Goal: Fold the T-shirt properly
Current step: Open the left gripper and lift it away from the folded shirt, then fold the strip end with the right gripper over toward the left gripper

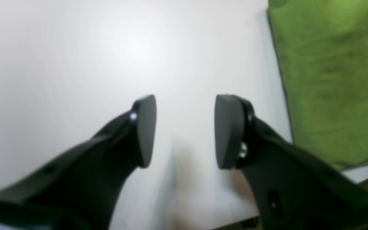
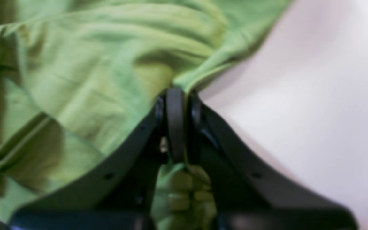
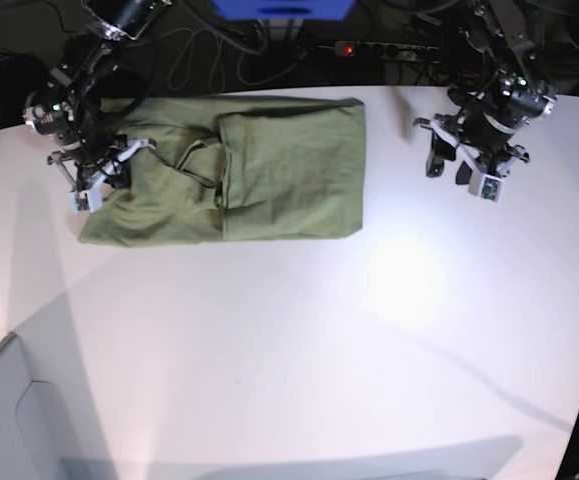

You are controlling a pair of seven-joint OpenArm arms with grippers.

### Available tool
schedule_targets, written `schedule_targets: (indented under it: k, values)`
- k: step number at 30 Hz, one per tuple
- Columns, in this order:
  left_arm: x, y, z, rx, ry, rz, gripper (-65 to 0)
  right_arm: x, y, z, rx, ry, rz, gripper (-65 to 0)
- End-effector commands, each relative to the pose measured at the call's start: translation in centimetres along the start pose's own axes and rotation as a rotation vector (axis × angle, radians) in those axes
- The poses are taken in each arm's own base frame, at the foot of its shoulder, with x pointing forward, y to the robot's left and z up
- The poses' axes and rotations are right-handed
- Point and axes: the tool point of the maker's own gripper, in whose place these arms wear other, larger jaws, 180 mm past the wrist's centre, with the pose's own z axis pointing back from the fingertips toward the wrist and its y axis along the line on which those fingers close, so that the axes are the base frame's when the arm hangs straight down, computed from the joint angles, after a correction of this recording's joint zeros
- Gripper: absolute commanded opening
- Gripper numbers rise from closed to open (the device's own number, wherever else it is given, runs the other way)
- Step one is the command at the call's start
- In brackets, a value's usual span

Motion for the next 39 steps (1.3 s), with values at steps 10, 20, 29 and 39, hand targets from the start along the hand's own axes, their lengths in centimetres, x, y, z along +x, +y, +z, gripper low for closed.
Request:
schedule_targets:
  k: [10, 20, 29, 39]
  values:
    - [0.1, 0.0, -0.3, -0.012, -0.015, 0.018, -36.8, 3.6, 0.4, 2.7, -0.064, -0.056, 0.130, -64.8]
    - [-0.6, -3.3, -2.7, -0.122, 0.015, 0.025, -36.8, 6.8, 6.2, 3.6, 0.031, -0.133, 0.314, -64.8]
    - [-0.6, -7.0, -5.7, -0.244, 0.052, 0.010, -36.8, 8.6, 16.2, 3.4, 0.264, -0.205, 0.505, -64.8]
    - [-0.6, -6.7, -6.2, -0.241, 0.061, 0.012, -36.8, 8.8, 28.0, 4.1, 0.562, -0.276, 0.744, -64.8]
